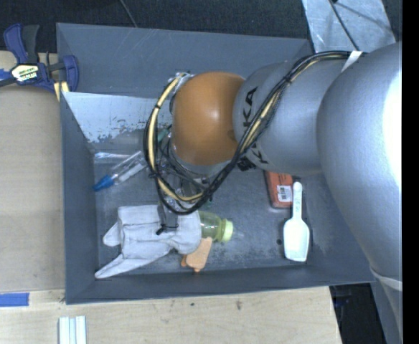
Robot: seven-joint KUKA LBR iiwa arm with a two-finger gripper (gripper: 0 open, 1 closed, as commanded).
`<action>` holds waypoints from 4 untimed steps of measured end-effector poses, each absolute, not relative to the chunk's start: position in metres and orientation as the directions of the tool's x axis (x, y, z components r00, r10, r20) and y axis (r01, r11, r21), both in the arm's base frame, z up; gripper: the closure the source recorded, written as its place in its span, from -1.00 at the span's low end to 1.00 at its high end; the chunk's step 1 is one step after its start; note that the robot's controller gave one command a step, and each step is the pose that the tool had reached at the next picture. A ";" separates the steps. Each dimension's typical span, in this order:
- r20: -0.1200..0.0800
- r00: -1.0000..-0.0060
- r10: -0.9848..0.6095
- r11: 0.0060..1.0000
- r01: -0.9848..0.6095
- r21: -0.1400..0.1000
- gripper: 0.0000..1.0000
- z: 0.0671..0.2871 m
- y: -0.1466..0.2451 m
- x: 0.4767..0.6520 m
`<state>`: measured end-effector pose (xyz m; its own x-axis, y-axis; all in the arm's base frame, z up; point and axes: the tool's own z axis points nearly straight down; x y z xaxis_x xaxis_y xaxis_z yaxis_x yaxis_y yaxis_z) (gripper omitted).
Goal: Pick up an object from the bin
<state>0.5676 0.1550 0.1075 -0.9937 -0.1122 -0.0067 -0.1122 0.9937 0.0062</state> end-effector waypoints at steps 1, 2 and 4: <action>-0.006 -0.979 -0.202 0.979 -0.202 0.001 -1.00 0.106 0.170 0.537; -0.002 -0.952 -0.308 0.952 -0.308 0.000 -1.00 0.070 0.170 0.539; -0.005 -0.884 -0.468 0.884 -0.468 0.000 1.00 0.072 0.197 0.529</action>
Offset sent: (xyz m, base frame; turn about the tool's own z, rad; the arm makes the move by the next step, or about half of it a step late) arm -0.0285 0.0145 -0.0375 -0.1997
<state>0.5287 0.1972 0.0718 -0.8838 -0.4678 -0.0049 -0.4678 0.8838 -0.0002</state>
